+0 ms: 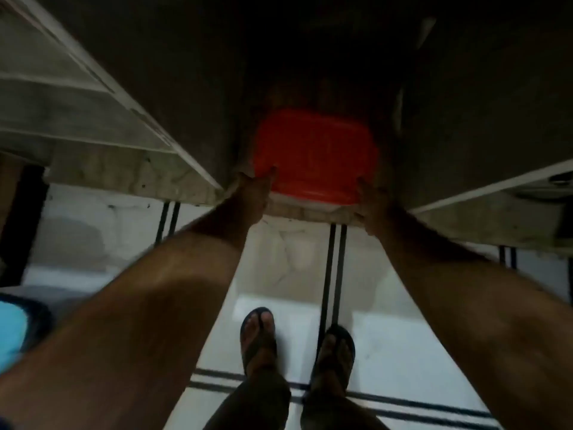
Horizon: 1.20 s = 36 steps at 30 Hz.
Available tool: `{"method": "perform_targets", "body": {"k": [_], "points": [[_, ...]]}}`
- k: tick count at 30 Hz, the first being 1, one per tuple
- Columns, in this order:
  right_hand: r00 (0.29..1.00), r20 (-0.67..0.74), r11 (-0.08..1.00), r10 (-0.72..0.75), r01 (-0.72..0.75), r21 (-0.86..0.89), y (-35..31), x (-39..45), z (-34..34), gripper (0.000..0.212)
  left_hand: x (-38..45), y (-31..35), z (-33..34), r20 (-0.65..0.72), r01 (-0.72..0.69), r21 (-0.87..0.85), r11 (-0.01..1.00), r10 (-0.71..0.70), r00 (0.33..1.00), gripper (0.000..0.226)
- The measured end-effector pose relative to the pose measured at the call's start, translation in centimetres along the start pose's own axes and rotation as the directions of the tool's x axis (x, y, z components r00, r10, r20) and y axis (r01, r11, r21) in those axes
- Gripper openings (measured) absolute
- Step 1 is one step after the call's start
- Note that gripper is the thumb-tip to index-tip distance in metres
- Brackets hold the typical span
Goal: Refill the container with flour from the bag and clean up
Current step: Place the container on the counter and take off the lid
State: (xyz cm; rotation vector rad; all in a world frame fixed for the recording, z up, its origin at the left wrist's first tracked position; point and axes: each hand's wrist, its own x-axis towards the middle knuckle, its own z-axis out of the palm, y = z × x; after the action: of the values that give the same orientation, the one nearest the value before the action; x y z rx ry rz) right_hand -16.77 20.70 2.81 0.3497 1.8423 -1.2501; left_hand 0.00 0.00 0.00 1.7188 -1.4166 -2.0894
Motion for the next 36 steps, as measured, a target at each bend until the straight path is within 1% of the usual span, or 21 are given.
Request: {"method": "perform_targets", "body": {"k": [1,2,4,5,6,7,9,10,11,13,14,15,17,19,22,24,26,29,31,34,36], "points": [[1.000,0.026,1.000,-0.012,0.012,0.023,-0.1,0.2,-0.1,0.109,-0.3,0.4,0.0,0.082,0.025,-0.044,0.999,-0.021,0.996,0.088],[0.998,0.057,0.998,0.006,-0.009,0.060,-0.3,0.0,-0.1,0.101,-1.4,1.3,0.5,0.134,0.080,-0.104,0.991,-0.065,0.989,0.075],[0.992,0.115,0.989,0.045,-0.060,0.133,-0.9,-1.0,-0.3,0.062,-3.1,1.8,0.6,0.156,0.114,-0.147,0.983,-0.090,0.984,0.020],[0.992,0.116,0.984,0.043,-0.062,0.166,-1.1,-1.9,-0.3,0.039,-3.6,1.6,0.5,0.145,0.123,-0.170,0.978,-0.099,0.984,0.010],[0.994,0.089,0.978,0.057,-0.073,0.196,-1.4,-3.2,-0.2,0.023,-4.9,1.3,0.1,0.145,0.115,-0.155,0.981,-0.093,0.985,0.018],[0.995,0.071,0.972,0.074,-0.088,0.219,-1.3,-4.5,-0.4,0.020,-6.0,0.8,-0.3,0.126,0.125,-0.180,0.976,-0.104,0.987,0.022],[0.985,0.100,0.960,0.139,-0.158,0.232,-0.9,-8.1,-1.3,0.024,-9.8,0.8,-1.0,0.090,0.180,-0.150,0.972,-0.168,0.982,0.018],[0.976,0.121,0.955,0.179,-0.202,0.217,-0.6,-10.1,-1.9,0.024,-12.0,0.8,-1.7,0.043,0.247,-0.172,0.954,-0.244,0.969,0.007],[0.969,0.128,0.957,0.211,-0.232,0.175,-0.2,-12.4,-2.5,0.022,-14.5,0.3,-2.6,0.035,0.301,-0.205,0.931,-0.301,0.953,0.012],[0.971,0.100,0.974,0.215,-0.220,0.044,0.3,-17.5,-3.6,0.017,-19.8,-0.6,-4.6,0.064,0.379,-0.187,0.906,-0.374,0.925,0.064],[0.974,0.096,0.979,0.204,-0.205,0.000,0.2,-20.4,-4.0,0.017,-22.9,-0.7,-5.6,0.045,0.384,-0.179,0.906,-0.382,0.923,0.082],[0.976,0.096,0.981,0.196,-0.196,-0.018,0.0,-23.1,-4.5,0.019,-26.1,-0.4,-6.6,-0.008,0.366,-0.169,0.915,-0.373,0.928,0.083],[0.979,0.081,0.982,0.189,-0.189,-0.018,-0.6,-28.4,-5.8,0.023,-31.9,0.4,-8.4,-0.097,0.322,-0.106,0.941,-0.332,0.938,0.068],[0.984,0.039,0.984,0.177,-0.176,-0.007,-1.7,-33.4,-7.1,0.019,-37.9,2.5,-9.6,-0.105,0.273,-0.028,0.962,-0.274,0.956,0.063],[0.988,0.047,0.988,0.149,-0.151,0.025,-4.6,-40.5,-8.3,0.012,-45.8,7.1,-10.7,-0.116,0.183,0.018,0.983,-0.179,0.977,0.053],[0.991,0.054,0.990,0.126,-0.129,0.055,-6.5,-45.1,-8.9,0.014,-50.7,10.5,-10.9,-0.161,0.113,0.047,0.993,-0.104,0.981,0.039],[0.993,0.068,0.990,0.101,-0.108,0.095,-8.8,-49.2,-9.7,0.018,-55.1,13.8,-10.9,-0.178,0.039,0.060,0.997,-0.028,0.984,0.034],[0.996,0.093,0.989,0.001,-0.015,0.148,-12.9,-54.8,-11.6,0.017,-61.1,18.3,-11.0,-0.165,-0.079,0.078,0.994,0.091,0.982,0.043],[0.989,0.121,0.983,-0.090,0.069,0.169,-15.5,-58.1,-12.9,0.015,-64.5,21.0,-11.1,-0.139,-0.167,0.064,0.984,0.174,0.975,0.059],[0.964,0.120,0.956,-0.237,0.209,0.207,-19.8,-62.7,-15.0,0.011,-68.8,24.5,-10.9,-0.121,-0.322,0.049,0.945,0.326,0.938,0.070],[0.941,0.101,0.924,-0.323,0.291,0.248,-22.4,-64.9,-16.0,0.023,-70.5,26.3,-10.5,-0.136,-0.408,0.009,0.913,0.406,0.904,0.070]]}}
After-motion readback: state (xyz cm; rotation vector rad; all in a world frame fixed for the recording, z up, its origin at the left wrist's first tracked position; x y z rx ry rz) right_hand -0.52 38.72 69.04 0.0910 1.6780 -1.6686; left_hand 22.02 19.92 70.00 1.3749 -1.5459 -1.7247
